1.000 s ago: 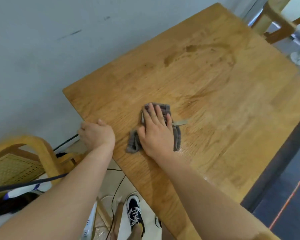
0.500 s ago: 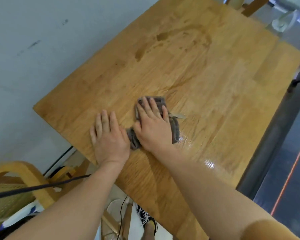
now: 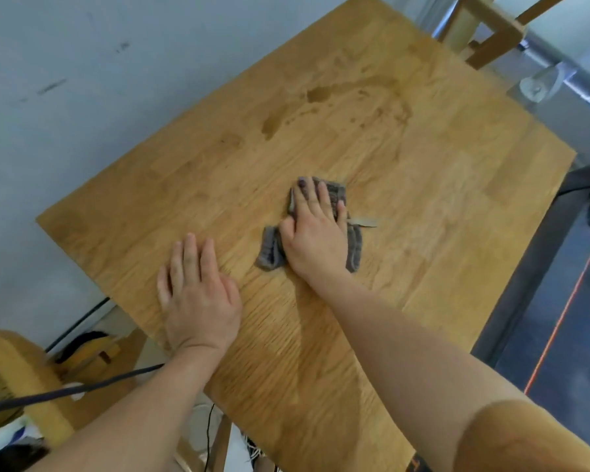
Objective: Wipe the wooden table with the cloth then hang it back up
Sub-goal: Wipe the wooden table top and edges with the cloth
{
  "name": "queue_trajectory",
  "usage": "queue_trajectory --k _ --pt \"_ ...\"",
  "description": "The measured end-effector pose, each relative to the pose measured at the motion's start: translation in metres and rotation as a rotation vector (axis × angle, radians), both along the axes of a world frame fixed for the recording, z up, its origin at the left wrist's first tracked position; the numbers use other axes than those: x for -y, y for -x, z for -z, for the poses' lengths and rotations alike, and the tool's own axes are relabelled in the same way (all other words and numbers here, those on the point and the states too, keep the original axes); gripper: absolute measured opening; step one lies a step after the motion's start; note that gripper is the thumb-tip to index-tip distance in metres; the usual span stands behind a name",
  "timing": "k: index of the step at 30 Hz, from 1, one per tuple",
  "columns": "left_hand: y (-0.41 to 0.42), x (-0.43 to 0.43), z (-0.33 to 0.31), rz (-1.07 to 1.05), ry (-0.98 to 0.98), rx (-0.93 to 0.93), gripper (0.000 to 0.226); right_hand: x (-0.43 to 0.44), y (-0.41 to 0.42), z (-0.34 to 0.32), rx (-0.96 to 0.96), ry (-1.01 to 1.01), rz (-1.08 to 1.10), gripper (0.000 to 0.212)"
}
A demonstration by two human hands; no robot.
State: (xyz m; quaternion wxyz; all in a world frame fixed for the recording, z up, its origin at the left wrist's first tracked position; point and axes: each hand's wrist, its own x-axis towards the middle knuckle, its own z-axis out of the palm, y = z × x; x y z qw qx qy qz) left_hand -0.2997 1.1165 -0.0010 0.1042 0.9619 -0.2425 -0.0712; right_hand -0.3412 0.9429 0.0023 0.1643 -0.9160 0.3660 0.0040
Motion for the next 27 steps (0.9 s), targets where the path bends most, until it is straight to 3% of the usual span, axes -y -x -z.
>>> queue_trajectory --k 3,5,7,10,12,15,18,22,27 --pt "0.005 0.001 -0.002 0.004 -0.011 0.004 0.058 -0.049 0.049 -0.002 0.038 -0.012 -0.26 0.059" --pt "0.004 0.001 -0.004 0.0 -0.008 0.006 0.058 -0.042 0.091 -0.004 0.008 -0.007 -0.275 0.058" --pt "0.001 0.001 -0.003 0.005 -0.019 -0.008 0.059 -0.007 0.101 -0.001 -0.02 0.018 -0.139 0.06" --pt "-0.003 0.001 -0.003 0.003 -0.015 -0.003 0.059 0.034 0.048 -0.004 -0.079 0.049 0.147 0.062" --pt "-0.002 0.003 -0.003 0.003 -0.014 -0.008 0.059 0.03 0.004 -0.002 -0.08 0.039 0.147 0.06" --pt "-0.001 0.001 -0.001 0.011 -0.013 -0.005 0.058 -0.019 -0.013 0.0 -0.003 0.01 -0.134 0.057" --pt "0.001 -0.001 -0.002 0.014 -0.007 0.0 0.057 -0.061 0.038 -0.006 0.028 -0.054 -0.39 0.055" --pt "-0.002 -0.001 -0.001 0.012 0.004 -0.017 0.058 -0.022 0.116 -0.009 -0.042 -0.042 -0.619 0.058" --pt "-0.002 0.0 -0.002 -0.009 0.025 -0.022 0.055 0.033 0.067 -0.01 -0.091 0.026 -0.322 0.061"
